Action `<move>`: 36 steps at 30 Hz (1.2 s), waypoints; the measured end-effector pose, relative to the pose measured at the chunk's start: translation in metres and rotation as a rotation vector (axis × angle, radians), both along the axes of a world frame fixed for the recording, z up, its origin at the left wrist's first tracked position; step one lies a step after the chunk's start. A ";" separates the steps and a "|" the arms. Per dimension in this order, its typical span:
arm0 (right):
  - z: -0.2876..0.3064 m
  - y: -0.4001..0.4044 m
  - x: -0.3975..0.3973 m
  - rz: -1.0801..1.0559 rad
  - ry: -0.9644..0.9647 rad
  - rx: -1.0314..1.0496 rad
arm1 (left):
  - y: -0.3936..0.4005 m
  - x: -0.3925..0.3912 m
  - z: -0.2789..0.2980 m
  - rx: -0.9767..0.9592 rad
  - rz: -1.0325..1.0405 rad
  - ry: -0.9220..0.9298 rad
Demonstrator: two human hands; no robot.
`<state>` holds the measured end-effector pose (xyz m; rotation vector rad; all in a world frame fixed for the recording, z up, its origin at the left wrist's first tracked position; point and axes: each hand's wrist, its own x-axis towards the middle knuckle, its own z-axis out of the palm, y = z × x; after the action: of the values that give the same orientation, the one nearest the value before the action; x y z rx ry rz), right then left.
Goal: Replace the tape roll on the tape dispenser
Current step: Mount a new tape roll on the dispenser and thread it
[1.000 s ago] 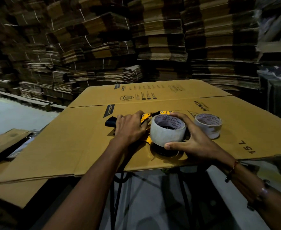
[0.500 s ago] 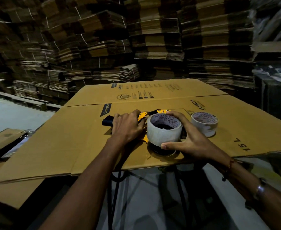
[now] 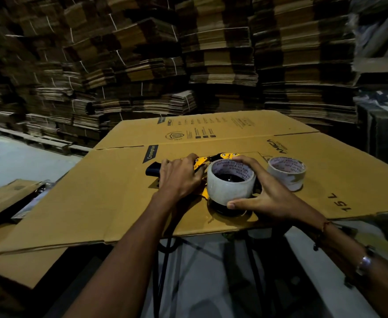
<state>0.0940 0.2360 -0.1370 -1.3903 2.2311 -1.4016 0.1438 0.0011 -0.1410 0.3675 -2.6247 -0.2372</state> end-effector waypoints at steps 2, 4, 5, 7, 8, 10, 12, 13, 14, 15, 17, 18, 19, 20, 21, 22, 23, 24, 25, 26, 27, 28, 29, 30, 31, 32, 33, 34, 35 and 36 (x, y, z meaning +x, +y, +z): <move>0.002 0.000 -0.001 0.017 -0.013 0.022 | 0.000 0.001 0.001 0.004 -0.001 -0.003; 0.003 0.000 -0.002 0.023 -0.024 0.029 | 0.001 0.002 0.001 0.006 -0.005 -0.003; 0.003 0.000 -0.002 0.024 -0.028 0.026 | 0.001 0.002 0.001 0.006 -0.005 -0.001; 0.003 0.000 -0.001 0.018 -0.031 0.012 | 0.001 0.001 0.001 0.004 -0.005 -0.001; 0.002 0.001 0.000 0.011 -0.028 0.004 | 0.001 0.001 0.001 0.003 -0.005 -0.001; -0.002 0.001 0.000 -0.003 -0.025 -0.011 | 0.001 0.001 0.001 0.005 -0.009 -0.001; -0.005 0.001 0.000 -0.016 -0.024 -0.027 | 0.001 0.001 0.001 0.012 -0.013 -0.001; -0.006 0.001 -0.001 -0.019 -0.027 -0.035 | 0.001 0.002 0.002 0.019 -0.016 -0.002; -0.007 0.000 -0.001 -0.021 -0.032 -0.041 | 0.001 0.002 0.003 0.026 -0.019 -0.006; -0.007 0.000 -0.001 -0.022 -0.037 -0.042 | 0.002 0.002 0.003 0.029 -0.020 -0.010; -0.007 0.001 -0.002 -0.022 -0.045 -0.040 | 0.002 0.003 0.004 0.026 -0.019 -0.014; -0.007 0.001 -0.003 -0.021 -0.048 -0.034 | 0.002 0.002 0.004 0.025 -0.020 -0.016; -0.007 0.001 -0.004 -0.015 -0.050 -0.029 | 0.002 0.002 0.004 0.025 -0.023 -0.018; -0.007 0.001 -0.005 -0.008 -0.052 -0.023 | 0.001 0.002 0.004 0.028 -0.029 -0.020; -0.006 0.001 -0.006 0.001 -0.054 -0.018 | 0.000 0.002 0.004 0.032 -0.037 -0.023; -0.007 0.001 -0.008 0.007 -0.058 -0.014 | 0.000 0.002 0.003 0.036 -0.044 -0.025; -0.007 0.001 -0.009 0.014 -0.064 -0.012 | -0.001 0.001 0.003 0.037 -0.048 -0.025; -0.007 0.001 -0.010 0.016 -0.069 -0.011 | -0.001 0.001 0.003 0.031 -0.048 -0.018; -0.007 0.002 -0.009 0.016 -0.071 -0.013 | -0.002 0.001 0.003 0.021 -0.045 -0.008; -0.007 0.002 -0.009 0.011 -0.071 -0.016 | -0.002 0.001 0.002 0.015 -0.041 -0.001; -0.008 0.002 -0.008 0.006 -0.068 -0.020 | -0.002 0.000 0.002 0.014 -0.040 0.004; -0.008 0.002 -0.007 -0.002 -0.064 -0.025 | -0.002 0.000 0.002 0.017 -0.041 0.005; -0.009 0.002 -0.006 -0.008 -0.060 -0.029 | -0.002 0.000 0.002 0.020 -0.042 0.007; -0.009 0.001 -0.005 -0.013 -0.056 -0.031 | -0.002 0.000 0.002 0.021 -0.042 0.006; -0.009 0.001 -0.004 -0.016 -0.049 -0.029 | -0.002 0.000 0.001 0.022 -0.041 0.003; -0.009 0.001 -0.004 -0.019 -0.042 -0.025 | -0.002 0.000 0.001 0.021 -0.039 0.000; -0.009 0.000 -0.004 -0.020 -0.035 -0.019 | -0.002 0.000 0.001 0.019 -0.038 -0.004; -0.008 0.000 -0.004 -0.020 -0.031 -0.014 | -0.002 0.000 0.001 0.016 -0.036 -0.007; -0.008 0.000 -0.004 -0.018 -0.028 -0.007 | -0.002 0.000 0.001 0.017 -0.035 -0.010; -0.007 0.001 -0.004 -0.015 -0.028 -0.001 | -0.002 0.000 0.001 0.020 -0.034 -0.012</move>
<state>0.0896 0.2365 -0.1439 -1.3483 2.2282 -1.4182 0.1436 -0.0013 -0.1402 0.3317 -2.6435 -0.2738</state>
